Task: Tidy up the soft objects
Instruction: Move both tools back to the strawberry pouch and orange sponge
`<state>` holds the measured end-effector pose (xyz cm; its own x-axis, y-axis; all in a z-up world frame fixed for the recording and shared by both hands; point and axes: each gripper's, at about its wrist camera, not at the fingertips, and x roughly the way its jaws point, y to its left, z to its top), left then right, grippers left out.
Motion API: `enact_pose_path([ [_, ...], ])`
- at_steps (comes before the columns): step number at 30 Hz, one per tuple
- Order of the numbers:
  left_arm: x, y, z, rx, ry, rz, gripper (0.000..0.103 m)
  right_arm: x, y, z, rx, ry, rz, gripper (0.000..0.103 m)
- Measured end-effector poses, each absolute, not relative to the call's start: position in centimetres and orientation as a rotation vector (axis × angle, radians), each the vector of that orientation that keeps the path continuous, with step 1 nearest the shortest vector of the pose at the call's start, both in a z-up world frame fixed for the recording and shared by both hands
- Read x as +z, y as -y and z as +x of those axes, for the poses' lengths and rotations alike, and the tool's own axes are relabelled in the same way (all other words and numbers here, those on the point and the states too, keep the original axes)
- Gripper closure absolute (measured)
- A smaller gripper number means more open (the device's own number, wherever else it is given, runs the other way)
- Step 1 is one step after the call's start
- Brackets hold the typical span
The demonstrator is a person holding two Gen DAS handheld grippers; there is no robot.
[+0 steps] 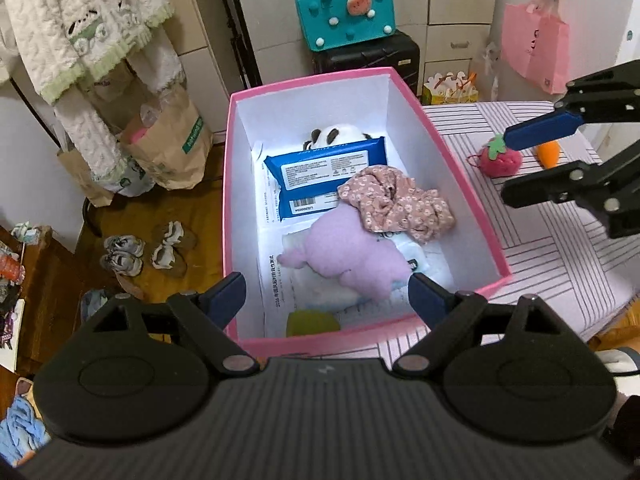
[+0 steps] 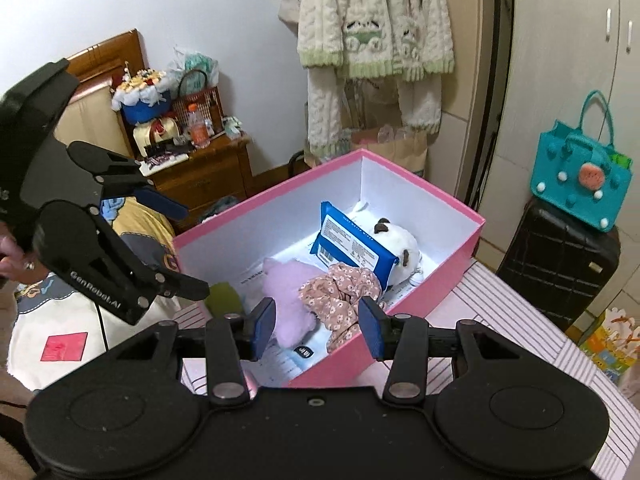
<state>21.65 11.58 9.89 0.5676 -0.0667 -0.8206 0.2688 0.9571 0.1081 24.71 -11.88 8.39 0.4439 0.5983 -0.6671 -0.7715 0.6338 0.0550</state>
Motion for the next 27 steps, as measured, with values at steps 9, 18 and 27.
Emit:
enact_pose_path([
  [9,11.4,-9.4,19.0,-0.248,-0.905,0.248,0.015,10.1,15.6,20.4,0.854,-0.597,-0.26,0.052],
  [18,11.3,-5.4,17.7,-0.306,-0.884,0.314,0.014,9.8,19.2,17.6,0.789,-0.534,-0.279,0.048],
  [27,10.0,-0.6,16.2,-0.411,-0.891,0.364,0.014,8.5,23.5,16.1,0.715,-0.539,-0.235,0.044],
])
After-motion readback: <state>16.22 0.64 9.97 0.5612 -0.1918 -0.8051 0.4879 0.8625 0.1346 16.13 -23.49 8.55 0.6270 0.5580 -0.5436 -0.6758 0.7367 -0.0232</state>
